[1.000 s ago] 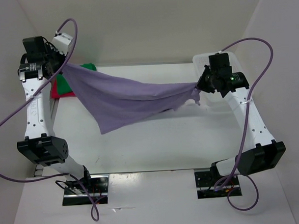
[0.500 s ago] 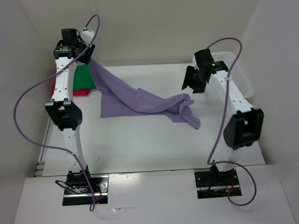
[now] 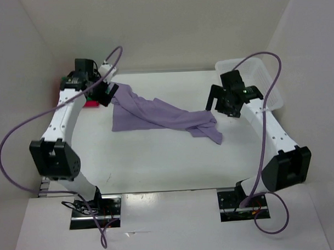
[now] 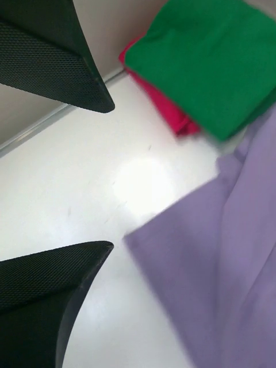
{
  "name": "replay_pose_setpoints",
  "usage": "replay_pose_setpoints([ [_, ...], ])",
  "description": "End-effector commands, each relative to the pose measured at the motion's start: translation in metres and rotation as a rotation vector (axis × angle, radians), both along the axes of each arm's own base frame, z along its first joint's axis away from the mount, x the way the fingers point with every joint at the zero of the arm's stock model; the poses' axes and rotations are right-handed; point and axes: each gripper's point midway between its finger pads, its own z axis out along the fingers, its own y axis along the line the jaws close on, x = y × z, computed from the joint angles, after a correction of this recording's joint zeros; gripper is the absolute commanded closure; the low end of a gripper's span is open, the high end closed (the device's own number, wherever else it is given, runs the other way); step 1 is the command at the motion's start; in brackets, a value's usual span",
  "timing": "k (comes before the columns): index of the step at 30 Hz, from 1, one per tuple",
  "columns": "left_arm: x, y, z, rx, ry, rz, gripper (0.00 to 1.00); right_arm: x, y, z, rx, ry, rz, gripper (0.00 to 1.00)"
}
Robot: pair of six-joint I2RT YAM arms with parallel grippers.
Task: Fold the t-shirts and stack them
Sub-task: Flatten out the tshirt
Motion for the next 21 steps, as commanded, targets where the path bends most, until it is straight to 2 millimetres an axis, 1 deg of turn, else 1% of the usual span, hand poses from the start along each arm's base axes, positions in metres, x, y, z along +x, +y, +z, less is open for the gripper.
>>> replay_pose_setpoints([
  [1,-0.037,-0.024,-0.056,0.044,0.094,-0.099,0.02,-0.025,-0.005,-0.034,-0.012,0.069,-0.054,0.00],
  [2,-0.043,-0.024,-0.070,0.036,0.125,-0.087,0.02,-0.038,-0.010,-0.055,-0.032,0.127,-0.067,0.00],
  [4,-0.056,-0.018,-0.109,0.057,0.216,-0.065,0.05,-0.045,-0.011,-0.077,-0.041,0.189,-0.082,0.00],
  [5,-0.059,-0.020,-0.118,0.056,0.234,-0.049,0.05,-0.051,-0.014,-0.091,-0.054,0.230,-0.104,0.00],
  [6,-0.058,-0.020,-0.129,0.051,0.246,-0.040,0.05,-0.052,-0.016,-0.105,-0.076,0.266,-0.109,0.00],
  [7,-0.059,-0.020,-0.136,0.052,0.260,-0.040,0.05,-0.055,-0.019,-0.115,-0.090,0.290,-0.125,0.00],
  [8,-0.063,-0.022,-0.149,0.039,0.296,-0.036,0.05,-0.050,-0.019,-0.119,-0.097,0.285,-0.130,0.00],
  [9,-0.061,-0.023,-0.152,0.034,0.297,-0.028,0.05,-0.053,-0.020,-0.130,-0.107,0.315,-0.129,0.00],
  [10,-0.062,-0.029,-0.156,0.025,0.309,-0.045,0.05,-0.054,-0.018,-0.136,-0.099,0.327,-0.124,0.00],
  [11,-0.061,-0.029,-0.164,0.021,0.322,-0.037,0.05,-0.049,-0.017,-0.138,-0.095,0.316,-0.124,0.00],
  [12,-0.066,-0.029,-0.172,0.023,0.346,-0.037,0.05,-0.052,-0.016,-0.146,-0.093,0.337,-0.120,0.00],
  [13,-0.066,-0.029,-0.176,0.024,0.359,-0.037,0.05,-0.053,-0.016,-0.149,-0.097,0.347,-0.120,0.00],
  [14,-0.072,-0.028,-0.188,0.027,0.394,-0.037,0.06,-0.051,-0.016,-0.153,-0.098,0.350,-0.120,0.00],
  [15,-0.073,-0.028,-0.192,0.022,0.406,-0.028,0.06,-0.056,-0.017,-0.161,-0.107,0.381,-0.120,0.00],
  [16,-0.073,-0.026,-0.195,0.034,0.400,-0.021,0.06,-0.053,-0.016,-0.161,-0.104,0.370,-0.120,0.00],
  [17,-0.072,-0.024,-0.204,0.044,0.398,-0.014,0.06,-0.054,-0.016,-0.165,-0.108,0.383,-0.120,0.00],
  [18,-0.071,-0.021,-0.205,0.056,0.387,0.004,0.06,-0.053,-0.016,-0.167,-0.106,0.377,-0.120,0.00],
  [20,-0.069,-0.021,-0.212,0.057,0.393,0.004,0.06,-0.053,-0.016,-0.176,-0.116,0.396,-0.112,0.01],
  [21,-0.067,-0.024,-0.211,0.041,0.383,-0.005,0.09,-0.054,-0.017,-0.179,-0.119,0.407,-0.112,0.03],
])
